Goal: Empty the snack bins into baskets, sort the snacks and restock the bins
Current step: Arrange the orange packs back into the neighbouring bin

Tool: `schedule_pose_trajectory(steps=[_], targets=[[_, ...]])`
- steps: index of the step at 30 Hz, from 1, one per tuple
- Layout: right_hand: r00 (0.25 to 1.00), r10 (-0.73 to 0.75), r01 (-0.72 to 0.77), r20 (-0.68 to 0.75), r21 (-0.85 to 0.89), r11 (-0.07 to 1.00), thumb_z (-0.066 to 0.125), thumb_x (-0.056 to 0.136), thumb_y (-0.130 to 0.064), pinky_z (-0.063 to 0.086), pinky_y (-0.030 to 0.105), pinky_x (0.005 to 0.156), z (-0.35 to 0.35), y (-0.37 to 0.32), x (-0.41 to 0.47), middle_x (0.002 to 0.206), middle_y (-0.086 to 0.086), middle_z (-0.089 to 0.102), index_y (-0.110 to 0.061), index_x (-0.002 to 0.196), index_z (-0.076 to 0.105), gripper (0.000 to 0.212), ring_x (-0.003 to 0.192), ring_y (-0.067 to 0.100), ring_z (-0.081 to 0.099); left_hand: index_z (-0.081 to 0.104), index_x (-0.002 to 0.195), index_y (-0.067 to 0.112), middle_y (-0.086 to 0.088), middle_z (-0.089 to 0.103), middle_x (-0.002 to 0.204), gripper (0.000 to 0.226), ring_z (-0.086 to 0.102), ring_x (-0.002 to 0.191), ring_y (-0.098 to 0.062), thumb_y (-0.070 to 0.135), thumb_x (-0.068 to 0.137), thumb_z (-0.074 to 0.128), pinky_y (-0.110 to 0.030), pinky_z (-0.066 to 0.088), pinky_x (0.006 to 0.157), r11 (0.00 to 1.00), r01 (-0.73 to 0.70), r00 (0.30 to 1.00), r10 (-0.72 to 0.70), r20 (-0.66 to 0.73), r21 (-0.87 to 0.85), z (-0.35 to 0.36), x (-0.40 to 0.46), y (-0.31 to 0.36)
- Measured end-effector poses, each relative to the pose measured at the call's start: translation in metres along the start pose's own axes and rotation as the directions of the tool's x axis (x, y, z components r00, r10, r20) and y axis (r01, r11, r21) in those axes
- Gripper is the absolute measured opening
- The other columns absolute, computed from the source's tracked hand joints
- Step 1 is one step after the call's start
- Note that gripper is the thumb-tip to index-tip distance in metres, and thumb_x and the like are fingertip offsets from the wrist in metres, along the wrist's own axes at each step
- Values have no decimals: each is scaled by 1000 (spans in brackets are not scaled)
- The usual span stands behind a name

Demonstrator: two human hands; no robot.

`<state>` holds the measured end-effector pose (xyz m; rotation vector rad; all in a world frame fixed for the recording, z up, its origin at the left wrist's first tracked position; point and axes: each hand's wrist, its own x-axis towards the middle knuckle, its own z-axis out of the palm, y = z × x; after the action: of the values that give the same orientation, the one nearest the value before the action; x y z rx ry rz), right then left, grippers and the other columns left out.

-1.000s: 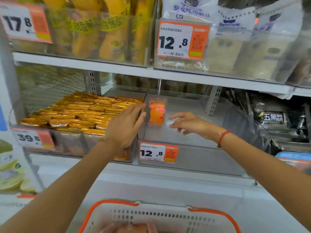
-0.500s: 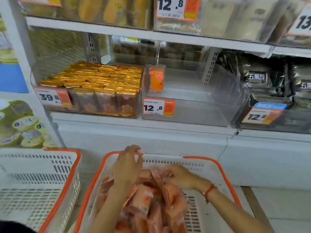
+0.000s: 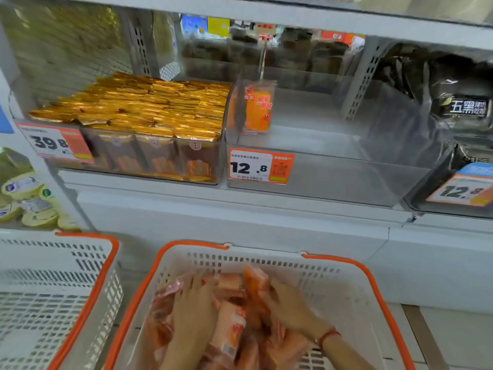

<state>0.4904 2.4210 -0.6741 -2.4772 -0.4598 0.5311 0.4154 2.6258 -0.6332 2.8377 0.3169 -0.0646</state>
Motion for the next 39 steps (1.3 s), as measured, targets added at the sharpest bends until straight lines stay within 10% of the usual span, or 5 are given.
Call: schedule_pose_trajectory(steps=[11, 18, 24, 28, 39], targets=[[995, 86, -99, 57, 760, 642, 55, 94, -30, 51, 47, 97, -81, -46, -58, 119, 10, 67, -12, 124, 58, 35, 108, 25, 66, 66, 115, 24, 0, 74, 105, 58, 70, 98, -15, 63, 94, 29, -24, 54, 77, 393, 396, 847, 193, 496, -830, -58, 3, 46], [997, 3, -72, 72, 995, 65, 75, 83, -19, 53, 33, 91, -61, -58, -59, 113, 18, 67, -1, 106, 56, 34, 114, 30, 63, 60, 126, 18, -2, 70, 117, 88, 67, 107, -20, 50, 50, 91, -34, 56, 84, -17, 416, 908, 56, 415, -909, -40, -5, 46], [973, -23, -61, 230, 354, 933, 62, 91, -2, 43, 11, 87, -58, -45, -37, 129, -1, 57, -10, 139, 43, 53, 120, 11, 54, 65, 114, 13, -8, 72, 107, 28, 69, 102, -24, 19, 87, 70, -37, 56, 87, -9, 237, 950, -210, 233, -972, -31, -12, 30], [980, 38, 80, 198, -558, 826, 54, 88, -12, 37, 40, 106, -21, 16, -30, 147, 6, 43, -26, 149, 32, 66, 137, 30, 36, 62, 92, 19, 2, 73, 82, 21, 70, 75, -9, -1, 86, 65, -22, 56, 63, 241, 219, 970, -159, 184, -945, -42, -1, 5], [856, -34, 79, -517, 65, 995, 64, 90, -38, 45, 22, 68, -60, -22, -52, 85, -10, 63, -26, 98, 57, 16, 76, 7, 58, 68, 91, 11, -8, 72, 94, 18, 68, 81, -20, 29, 88, 69, -18, 50, 56, 248, 299, 944, -218, 247, -922, -63, -8, 2]])
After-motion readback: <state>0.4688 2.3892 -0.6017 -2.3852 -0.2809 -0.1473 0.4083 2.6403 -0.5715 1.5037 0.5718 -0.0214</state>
